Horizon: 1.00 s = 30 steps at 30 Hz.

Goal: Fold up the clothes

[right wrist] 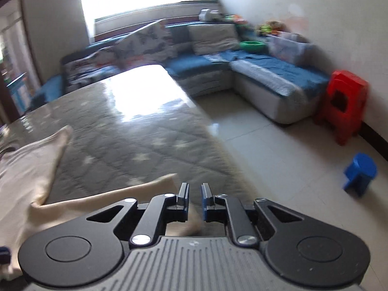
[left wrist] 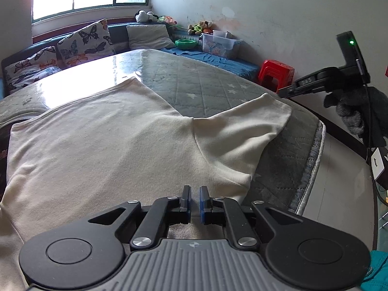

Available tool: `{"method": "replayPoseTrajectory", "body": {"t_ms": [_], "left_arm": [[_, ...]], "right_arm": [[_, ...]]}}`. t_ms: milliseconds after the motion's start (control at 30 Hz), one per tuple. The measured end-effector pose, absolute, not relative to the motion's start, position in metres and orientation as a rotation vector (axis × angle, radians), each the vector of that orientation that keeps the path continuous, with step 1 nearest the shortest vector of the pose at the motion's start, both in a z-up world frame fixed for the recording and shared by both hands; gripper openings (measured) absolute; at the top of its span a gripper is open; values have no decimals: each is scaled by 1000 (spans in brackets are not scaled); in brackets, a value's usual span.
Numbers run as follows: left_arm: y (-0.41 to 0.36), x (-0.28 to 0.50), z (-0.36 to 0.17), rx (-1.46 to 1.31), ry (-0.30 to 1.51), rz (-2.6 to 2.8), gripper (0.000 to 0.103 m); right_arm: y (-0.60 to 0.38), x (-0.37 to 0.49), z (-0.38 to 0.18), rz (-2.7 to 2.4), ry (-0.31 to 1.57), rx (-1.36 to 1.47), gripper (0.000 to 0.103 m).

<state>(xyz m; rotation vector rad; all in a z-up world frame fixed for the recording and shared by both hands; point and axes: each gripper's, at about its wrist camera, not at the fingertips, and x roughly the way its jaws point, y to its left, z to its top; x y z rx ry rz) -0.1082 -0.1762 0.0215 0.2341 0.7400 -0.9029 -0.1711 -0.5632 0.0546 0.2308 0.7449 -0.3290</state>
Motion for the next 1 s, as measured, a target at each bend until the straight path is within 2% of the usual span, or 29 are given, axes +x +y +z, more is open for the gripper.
{"method": "replayPoseTrajectory", "body": {"t_ms": [167, 433, 733, 1000], "left_arm": [[-176, -110, 21, 250, 735, -908, 8], [-176, -110, 20, 264, 732, -921, 8], [-170, -102, 22, 218, 746, -902, 9], [-167, -93, 24, 181, 761, -889, 9]], "right_arm": [[-548, -133, 35, -269, 798, 207, 15], [-555, -105, 30, -292, 791, 208, 14], [-532, -93, 54, -243, 783, 115, 15], [-460, -29, 68, 35, 760, 61, 15]]}}
